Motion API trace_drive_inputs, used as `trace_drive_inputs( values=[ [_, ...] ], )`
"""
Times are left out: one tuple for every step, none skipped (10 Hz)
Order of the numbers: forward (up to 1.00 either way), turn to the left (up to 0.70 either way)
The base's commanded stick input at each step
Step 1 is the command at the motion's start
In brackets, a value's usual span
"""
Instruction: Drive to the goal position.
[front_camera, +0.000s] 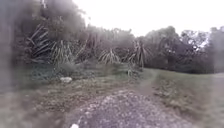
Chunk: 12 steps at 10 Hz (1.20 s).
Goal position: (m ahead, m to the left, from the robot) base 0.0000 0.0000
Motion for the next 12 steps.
trace_drive_inputs(
  values=[
    [0.00,0.00],
    [0.00,0.00],
    [0.05,0.00],
    [0.15,0.00],
    [0.25,0.00],
    [0.35,0.00],
    [0.45,0.00],
    [0.00,0.00],
    [0.00,0.00],
    [0.00,0.00],
    [0.00,0.00],
    [0.00,0.00]
  ],
)
